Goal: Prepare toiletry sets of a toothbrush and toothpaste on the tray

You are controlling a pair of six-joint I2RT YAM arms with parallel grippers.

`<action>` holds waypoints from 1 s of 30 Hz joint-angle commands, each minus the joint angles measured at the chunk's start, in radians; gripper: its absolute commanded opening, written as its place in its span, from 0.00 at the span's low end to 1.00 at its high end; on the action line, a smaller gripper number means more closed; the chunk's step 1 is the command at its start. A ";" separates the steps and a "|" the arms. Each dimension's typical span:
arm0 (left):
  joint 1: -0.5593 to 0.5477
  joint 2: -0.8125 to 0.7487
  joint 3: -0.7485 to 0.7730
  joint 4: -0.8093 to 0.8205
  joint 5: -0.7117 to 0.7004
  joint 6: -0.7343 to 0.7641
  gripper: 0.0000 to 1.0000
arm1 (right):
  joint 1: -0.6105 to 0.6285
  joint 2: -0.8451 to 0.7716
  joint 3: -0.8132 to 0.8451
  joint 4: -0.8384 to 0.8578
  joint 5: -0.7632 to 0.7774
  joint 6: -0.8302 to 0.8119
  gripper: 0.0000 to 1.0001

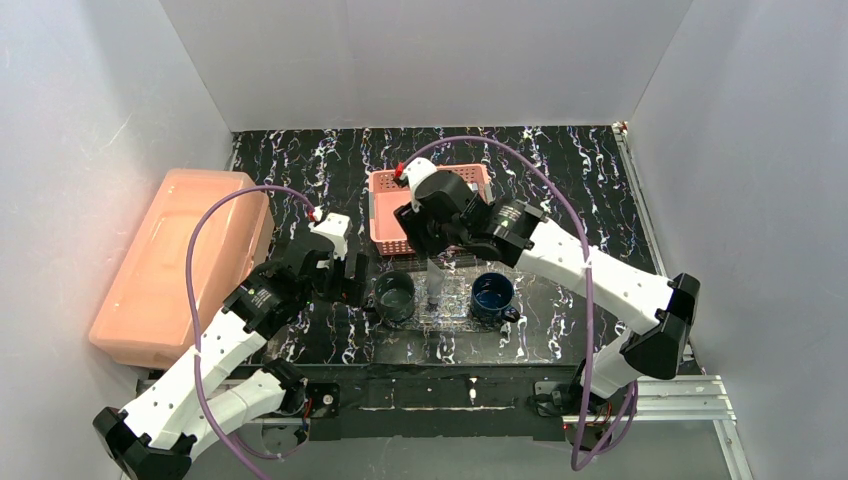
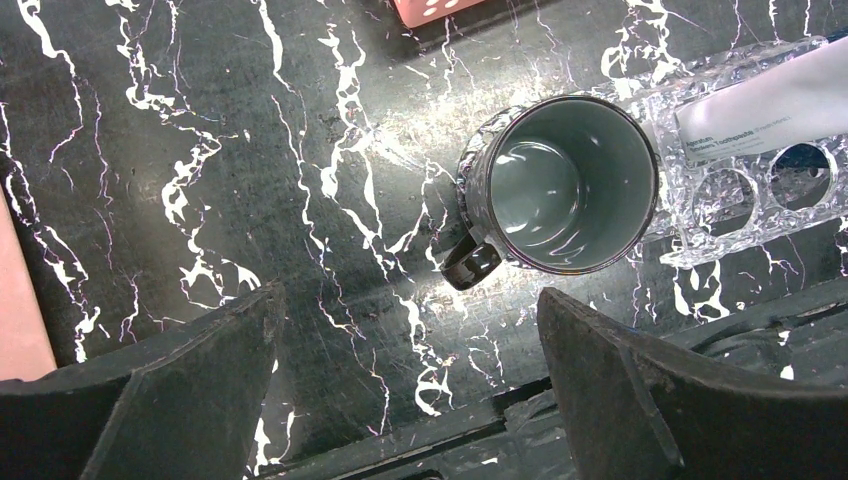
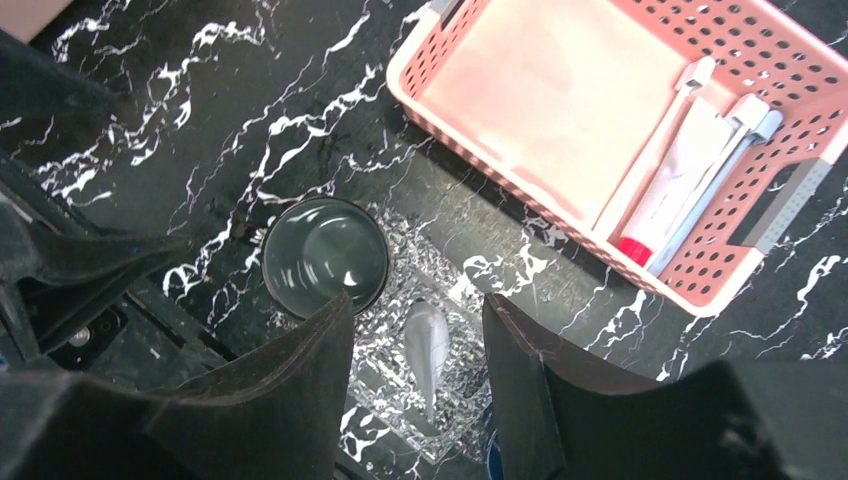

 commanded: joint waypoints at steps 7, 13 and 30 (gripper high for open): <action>0.005 -0.003 0.003 0.007 0.023 0.008 0.96 | -0.087 0.065 0.110 0.004 0.008 -0.038 0.59; 0.004 0.001 0.003 0.007 0.028 0.010 0.96 | -0.166 0.137 0.145 0.012 -0.009 -0.056 0.59; 0.004 -0.015 0.000 0.005 0.012 0.015 0.98 | -0.342 0.336 0.155 0.030 0.020 -0.081 0.60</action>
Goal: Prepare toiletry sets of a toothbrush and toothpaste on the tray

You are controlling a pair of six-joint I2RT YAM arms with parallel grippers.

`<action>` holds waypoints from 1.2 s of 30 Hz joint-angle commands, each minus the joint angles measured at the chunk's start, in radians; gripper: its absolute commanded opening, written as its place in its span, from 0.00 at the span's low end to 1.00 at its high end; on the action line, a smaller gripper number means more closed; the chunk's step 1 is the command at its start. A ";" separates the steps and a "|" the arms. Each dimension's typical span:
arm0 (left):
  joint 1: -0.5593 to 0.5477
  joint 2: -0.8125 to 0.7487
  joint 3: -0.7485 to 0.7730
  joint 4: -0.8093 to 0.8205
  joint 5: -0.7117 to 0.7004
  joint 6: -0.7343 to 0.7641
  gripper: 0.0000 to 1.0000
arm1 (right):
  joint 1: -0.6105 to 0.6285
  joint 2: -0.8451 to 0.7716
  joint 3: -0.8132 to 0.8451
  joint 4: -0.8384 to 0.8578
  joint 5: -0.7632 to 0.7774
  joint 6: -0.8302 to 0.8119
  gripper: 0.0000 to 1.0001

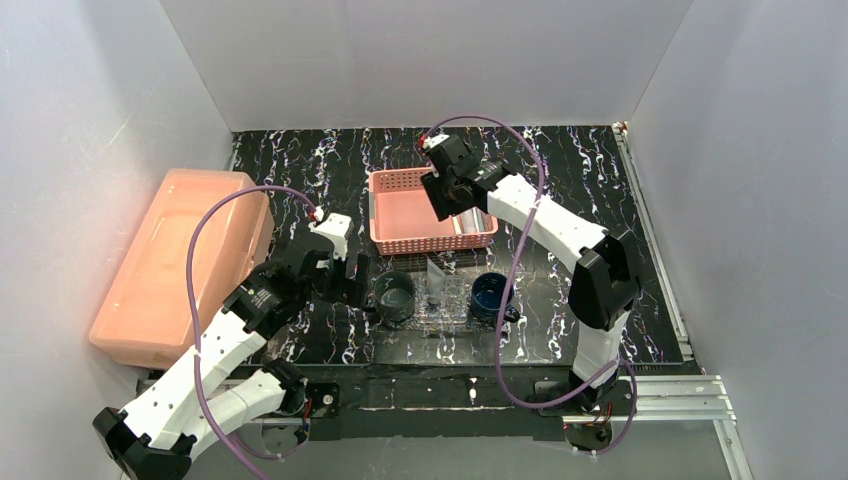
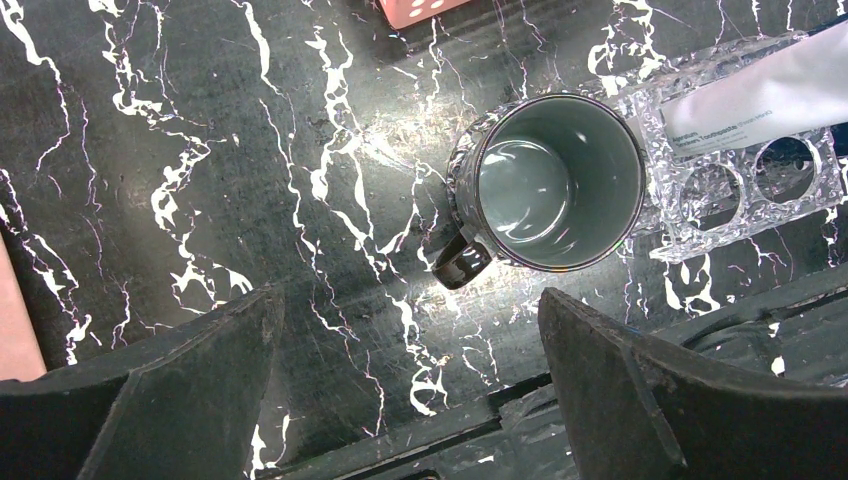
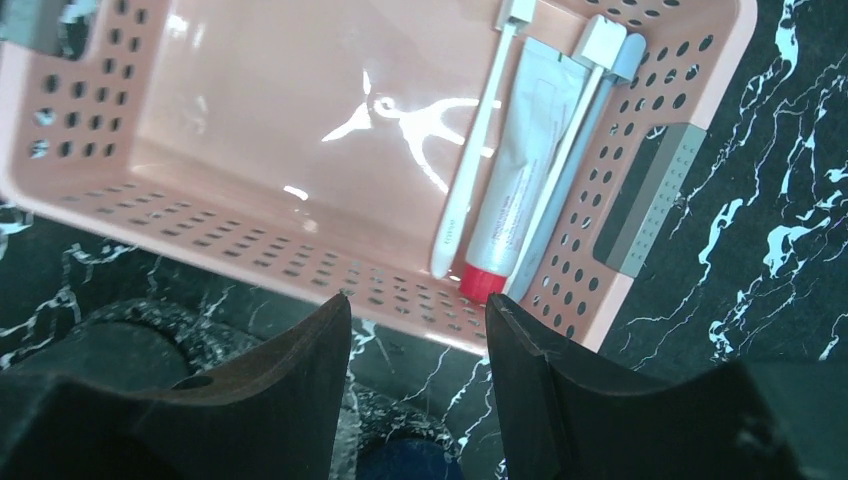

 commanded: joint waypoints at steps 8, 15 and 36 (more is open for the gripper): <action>0.003 -0.020 0.002 -0.003 -0.015 0.009 0.98 | -0.106 0.155 0.077 0.029 -0.011 0.008 0.55; 0.004 -0.016 0.004 -0.004 -0.021 0.011 0.98 | -0.140 0.279 0.138 0.009 0.005 0.027 0.55; 0.005 -0.018 0.003 -0.005 -0.024 0.011 0.98 | -0.166 0.394 0.175 0.003 0.001 0.049 0.49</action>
